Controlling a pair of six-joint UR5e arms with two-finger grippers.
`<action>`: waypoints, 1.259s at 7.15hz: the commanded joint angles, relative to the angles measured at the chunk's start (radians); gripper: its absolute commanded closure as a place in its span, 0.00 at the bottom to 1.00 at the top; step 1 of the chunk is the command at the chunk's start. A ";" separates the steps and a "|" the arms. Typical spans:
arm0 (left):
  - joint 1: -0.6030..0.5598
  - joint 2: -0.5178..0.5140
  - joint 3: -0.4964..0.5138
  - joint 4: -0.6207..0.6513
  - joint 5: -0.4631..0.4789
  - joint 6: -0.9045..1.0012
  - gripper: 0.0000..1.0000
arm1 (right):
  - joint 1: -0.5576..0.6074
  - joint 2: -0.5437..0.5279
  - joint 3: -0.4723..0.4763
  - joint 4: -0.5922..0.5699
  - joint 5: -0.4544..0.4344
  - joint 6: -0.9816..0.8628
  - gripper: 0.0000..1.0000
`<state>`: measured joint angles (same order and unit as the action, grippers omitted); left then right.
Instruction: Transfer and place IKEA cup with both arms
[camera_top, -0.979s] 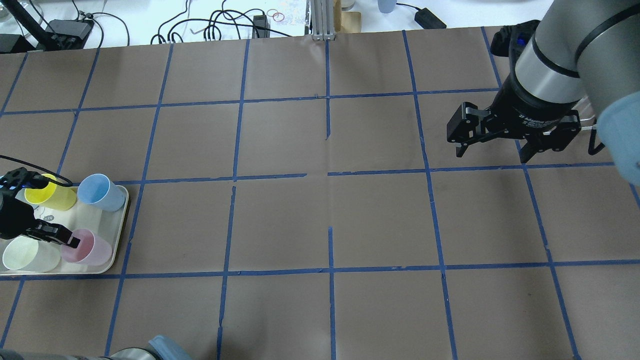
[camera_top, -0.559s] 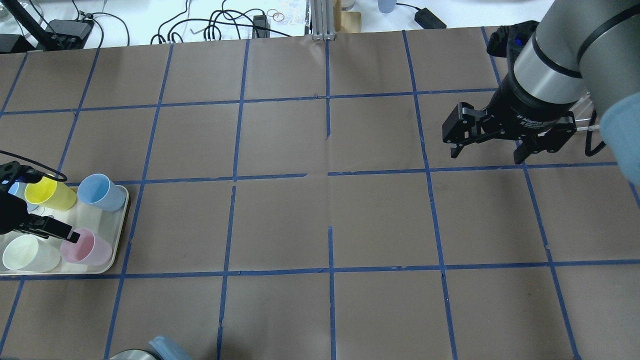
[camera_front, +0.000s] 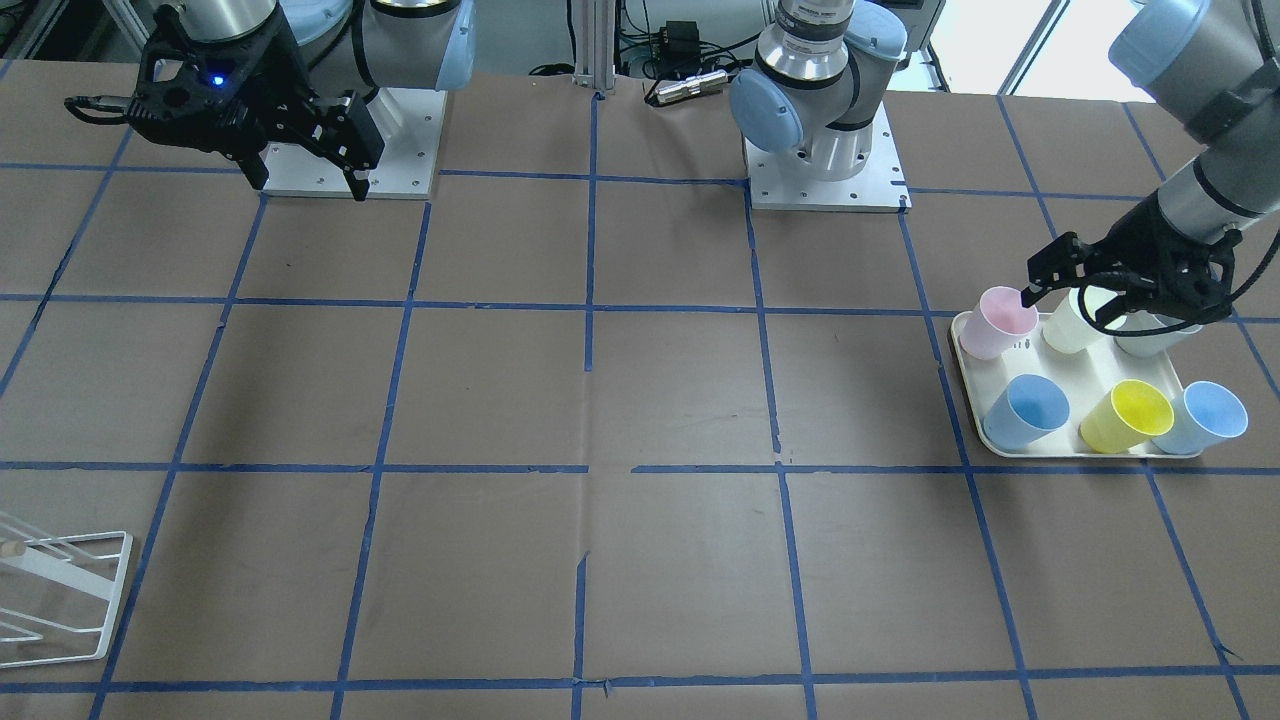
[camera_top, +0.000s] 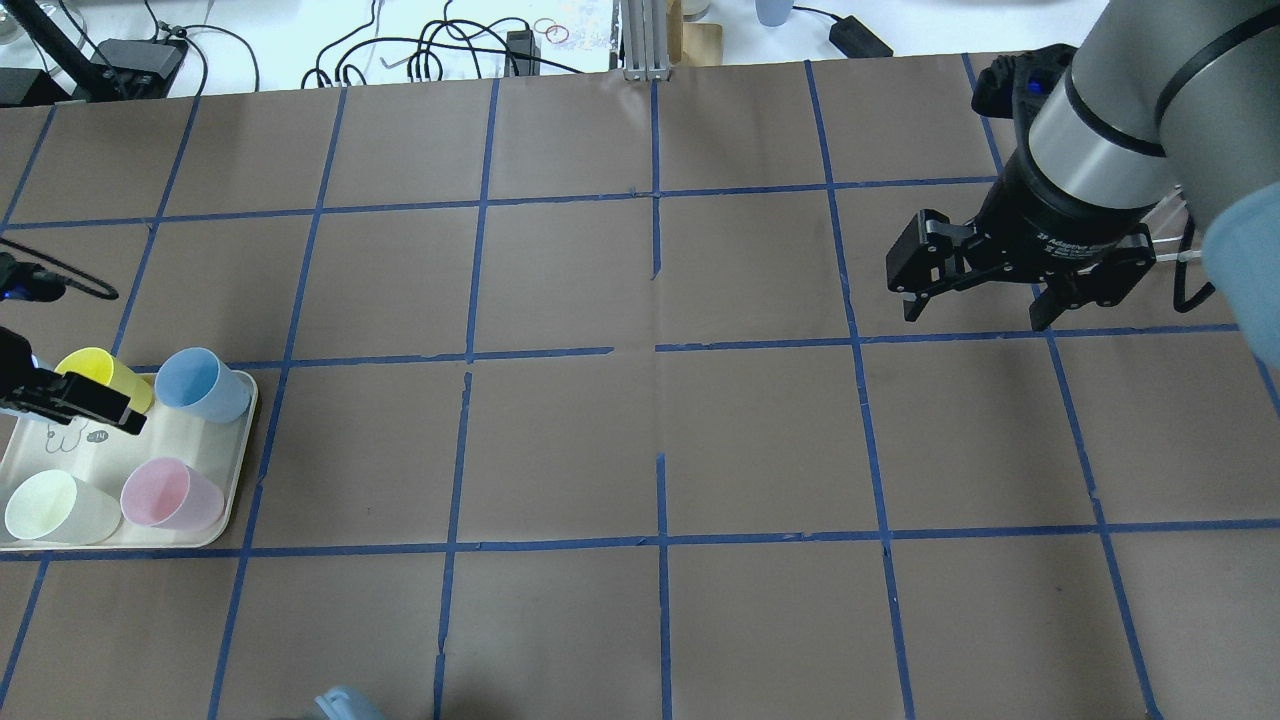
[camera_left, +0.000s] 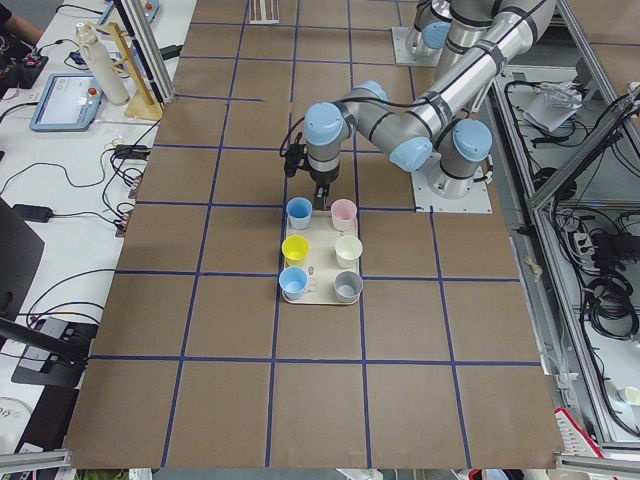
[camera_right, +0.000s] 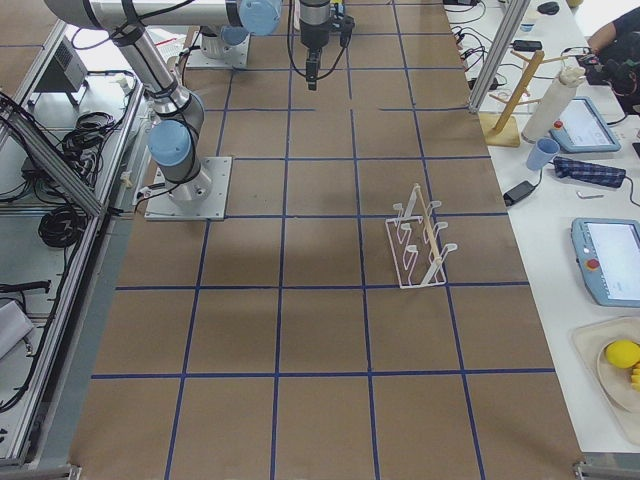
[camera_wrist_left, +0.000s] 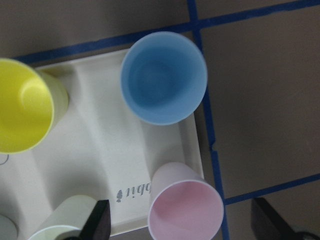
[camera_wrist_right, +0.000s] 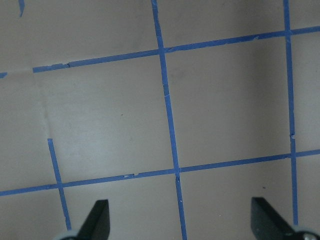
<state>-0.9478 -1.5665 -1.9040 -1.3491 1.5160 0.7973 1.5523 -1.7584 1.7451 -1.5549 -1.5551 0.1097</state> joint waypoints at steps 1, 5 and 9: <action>-0.266 0.022 0.127 -0.125 0.010 -0.330 0.00 | 0.000 -0.003 0.001 0.001 0.004 -0.001 0.00; -0.638 0.029 0.325 -0.263 0.030 -0.816 0.00 | -0.003 -0.003 0.002 0.001 0.007 0.001 0.00; -0.664 -0.076 0.488 -0.271 0.105 -0.823 0.00 | -0.008 -0.006 0.002 0.001 0.006 0.008 0.00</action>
<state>-1.6124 -1.5923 -1.4790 -1.6161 1.6080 -0.0269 1.5489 -1.7624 1.7472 -1.5539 -1.5474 0.1161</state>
